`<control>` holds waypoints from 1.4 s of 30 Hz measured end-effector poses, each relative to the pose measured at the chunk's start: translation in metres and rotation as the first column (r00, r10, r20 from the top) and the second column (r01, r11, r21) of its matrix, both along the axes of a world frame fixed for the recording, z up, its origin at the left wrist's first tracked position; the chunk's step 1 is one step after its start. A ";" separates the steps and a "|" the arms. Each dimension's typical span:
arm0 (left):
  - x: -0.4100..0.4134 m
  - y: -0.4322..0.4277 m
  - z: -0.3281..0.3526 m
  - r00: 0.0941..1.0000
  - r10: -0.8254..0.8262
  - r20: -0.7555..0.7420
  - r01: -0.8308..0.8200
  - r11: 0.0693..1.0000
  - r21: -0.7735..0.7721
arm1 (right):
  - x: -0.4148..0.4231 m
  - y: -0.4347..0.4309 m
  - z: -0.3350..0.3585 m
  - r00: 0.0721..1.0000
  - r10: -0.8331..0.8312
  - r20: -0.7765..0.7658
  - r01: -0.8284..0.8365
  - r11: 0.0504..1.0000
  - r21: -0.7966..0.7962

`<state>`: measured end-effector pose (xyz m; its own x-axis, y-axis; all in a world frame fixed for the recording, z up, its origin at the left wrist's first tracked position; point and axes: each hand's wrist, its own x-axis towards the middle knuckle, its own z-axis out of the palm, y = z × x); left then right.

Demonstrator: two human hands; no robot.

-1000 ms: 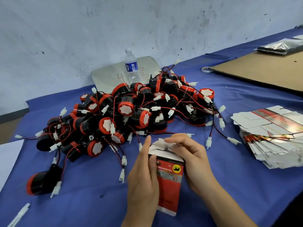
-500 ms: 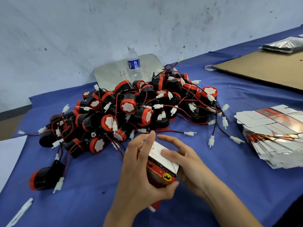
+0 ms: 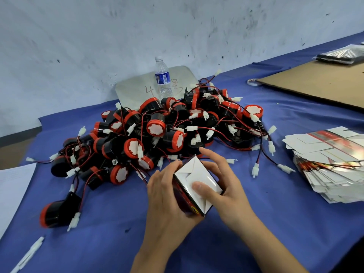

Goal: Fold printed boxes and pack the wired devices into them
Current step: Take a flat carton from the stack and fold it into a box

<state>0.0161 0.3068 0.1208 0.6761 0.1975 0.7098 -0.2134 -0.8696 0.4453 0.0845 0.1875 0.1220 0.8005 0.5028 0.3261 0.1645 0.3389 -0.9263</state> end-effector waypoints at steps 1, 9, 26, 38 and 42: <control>0.000 -0.001 0.000 1.000 0.001 0.005 -0.001 1.000 -0.001 | -0.001 0.001 0.000 1.000 -0.019 0.021 0.019 1.000 -0.006; 0.002 0.000 -0.006 0.998 -0.064 0.009 0.063 0.998 0.022 | -0.003 0.001 -0.002 0.981 -0.107 0.163 0.117 0.992 -0.054; 0.003 0.004 -0.010 0.978 -0.206 -0.025 0.197 0.961 -0.196 | 0.005 -0.002 -0.002 0.996 -0.021 -0.083 0.029 0.995 0.094; 0.008 0.018 -0.024 0.944 -0.113 -0.311 0.034 0.968 -0.250 | 0.017 -0.018 0.015 0.975 0.212 0.062 -0.196 0.961 -0.196; 0.006 0.015 -0.024 0.934 -0.252 -0.254 0.130 0.900 -0.417 | 0.031 -0.019 0.029 0.803 0.265 0.534 0.097 0.826 -0.556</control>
